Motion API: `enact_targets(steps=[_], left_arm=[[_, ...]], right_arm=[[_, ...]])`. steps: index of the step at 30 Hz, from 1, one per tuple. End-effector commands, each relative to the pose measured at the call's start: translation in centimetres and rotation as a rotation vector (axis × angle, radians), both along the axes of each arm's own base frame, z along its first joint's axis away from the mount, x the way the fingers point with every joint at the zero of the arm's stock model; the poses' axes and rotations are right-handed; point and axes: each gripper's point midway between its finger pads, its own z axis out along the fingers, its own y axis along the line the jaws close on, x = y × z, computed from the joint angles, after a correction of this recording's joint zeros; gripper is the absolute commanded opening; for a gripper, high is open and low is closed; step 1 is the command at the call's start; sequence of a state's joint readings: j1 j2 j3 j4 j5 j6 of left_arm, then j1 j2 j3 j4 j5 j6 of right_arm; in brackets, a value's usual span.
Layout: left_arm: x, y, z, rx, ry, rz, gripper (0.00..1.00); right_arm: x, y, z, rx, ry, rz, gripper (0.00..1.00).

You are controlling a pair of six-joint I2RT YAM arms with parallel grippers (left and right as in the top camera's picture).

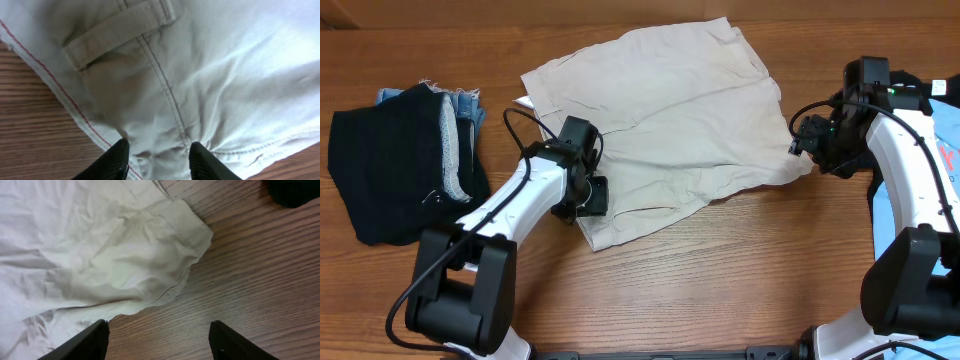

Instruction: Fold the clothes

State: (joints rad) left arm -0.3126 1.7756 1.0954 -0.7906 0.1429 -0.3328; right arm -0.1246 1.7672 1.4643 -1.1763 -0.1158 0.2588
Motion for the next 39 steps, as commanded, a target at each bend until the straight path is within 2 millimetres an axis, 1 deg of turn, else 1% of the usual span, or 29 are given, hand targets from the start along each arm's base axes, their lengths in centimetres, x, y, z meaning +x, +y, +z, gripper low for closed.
enact_targets(steps=[1, 4, 5, 6, 7, 9, 10, 11, 12, 13, 14, 15, 16, 17, 19, 21, 23, 24, 25, 26, 27, 28, 29, 30, 31, 34, 36, 38, 39], left_arm=[[-0.7, -0.9, -1.8, -0.027, 0.074, -0.022, 0.38], [-1.5, -0.8, -2.4, -0.023, 0.118, -0.024, 0.32], [-1.5, -0.9, -2.4, -0.023, 0.117, -0.027, 0.27], [-1.5, -0.8, -2.4, -0.023, 0.118, -0.027, 0.17], [-1.8, -0.7, -2.4, -0.017, 0.129, -0.026, 0.04], [-2.7, 0.0, -2.4, 0.021, 0.162, -0.024, 0.04], [-3.4, 0.9, -2.5, 0.067, 0.187, -0.024, 0.04], [-3.9, 2.1, -2.4, 0.125, 0.208, -0.023, 0.04], [-4.5, 3.2, -2.4, 0.179, 0.226, -0.022, 0.04], [-4.8, 3.9, -2.3, 0.21, 0.241, -0.018, 0.04], [-5.0, 4.3, -2.2, 0.216, 0.254, -0.01, 0.04], [-5.1, 4.4, -2.2, 0.21, 0.262, -0.002, 0.04], [-5.2, 4.7, -2.2, 0.206, 0.271, 0.011, 0.04], [-5.2, 4.9, -2.1, 0.205, 0.274, 0.022, 0.04], [-5.0, 5.3, -2.1, 0.203, 0.275, 0.041, 0.04], [-4.7, 6.0, -2.2, 0.197, 0.272, 0.071, 0.04], [-4.5, 6.9, -2.2, 0.193, 0.276, 0.104, 0.04], [-4.4, 7.2, -2.2, 0.191, 0.278, 0.117, 0.04], [-4.4, 7.8, -2.2, 0.188, 0.281, 0.138, 0.04], [-4.4, 8.1, -2.1, 0.187, 0.285, 0.15, 0.04], [-4.5, 8.6, -2.1, 0.191, 0.295, 0.165, 0.04], [-4.6, 9.0, -2.1, 0.194, 0.301, 0.176, 0.04], [-4.8, 9.6, -2.0, 0.193, 0.312, 0.197, 0.04], [-5.0, 10.1, -1.9, 0.192, 0.324, 0.215, 0.04], [-5.2, 10.8, -1.9, 0.192, 0.338, 0.24, 0.04], [-5.5, 12.6, -1.4, 0.212, 0.353, 0.282, 0.04], [-5.2, 13.1, -0.8, 0.208, 0.341, 0.296, 0.04], [-4.2, 13.3, 0.3, 0.202, 0.302, 0.295, 0.04], [-3.6, 13.3, 1.0, 0.199, 0.281, 0.292, 0.04]], right_arm=[[0.5, -0.2, 0.6, 0.003, -0.022, -0.011, 0.68], [0.6, -0.2, 0.6, 0.003, -0.026, -0.011, 0.68], [0.6, -0.2, 0.6, 0.003, -0.029, -0.011, 0.68], [0.7, -0.2, 0.6, 0.002, -0.033, -0.011, 0.68], [0.9, -0.2, 0.6, 0.001, -0.04, -0.011, 0.68], [1.3, -0.1, 0.6, 0.011, -0.057, -0.01, 0.65], [1.5, 0.1, 0.5, 0.023, -0.062, -0.012, 0.63], [1.5, 0.2, -0.1, 0.038, -0.051, -0.063, 0.58], [1.4, 0.3, -0.8, 0.051, -0.038, -0.1, 0.56], [1.2, 0.7, -1.9, 0.07, -0.028, -0.107, 0.57], [1.1, 1.0, -2.7, 0.084, -0.024, -0.105, 0.61], [0.7, 1.2, -3.7, 0.098, -0.011, -0.123, 0.63], [0.2, 1.5, -5.0, 0.114, 0.004, -0.139, 0.63], [-0.1, 1.6, -5.8, 0.117, 0.009, -0.144, 0.61], [-0.7, 2.2, -7.5, 0.147, 0.011, -0.142, 0.47], [-1.8, 2.8, -9.5, 0.18, 0.02, -0.161, 0.29], [-2.8, 2.9, -11.5, 0.185, 0.02, -0.192, 0.24], [-3.4, 2.9, -12.6, 0.184, 0.02, -0.211, 0.19], [-4.0, 2.9, -13.5, 0.177, 0.018, -0.22, 0.13], [-4.8, 2.1, -14.4, 0.139, 0.029, -0.247, 0.06], [-5.7, 1.1, -15.0, 0.088, 0.054, -0.289, 0.04], [-6.6, 0.0, -15.3, 0.028, 0.083, -0.317, 0.04], [-7.5, -1.2, -15.5, -0.029, 0.115, -0.348, 0.04], [-8.5, -2.5, -15.3, -0.085, 0.157, -0.378, 0.04], [-9.2, -3.3, -14.9, -0.114, 0.191, -0.395, 0.04], [-10.0, -4.4, -13.1, -0.132, 0.249, -0.415, 0.04], [-9.8, -4.5, -11.5, -0.131, 0.258, -0.41, 0.04], [-8.5, -4.0, -9.7, -0.091, 0.209, -0.344, 0.04], [-7.5, -3.4, -8.6, -0.052, 0.173, -0.308, 0.06]])
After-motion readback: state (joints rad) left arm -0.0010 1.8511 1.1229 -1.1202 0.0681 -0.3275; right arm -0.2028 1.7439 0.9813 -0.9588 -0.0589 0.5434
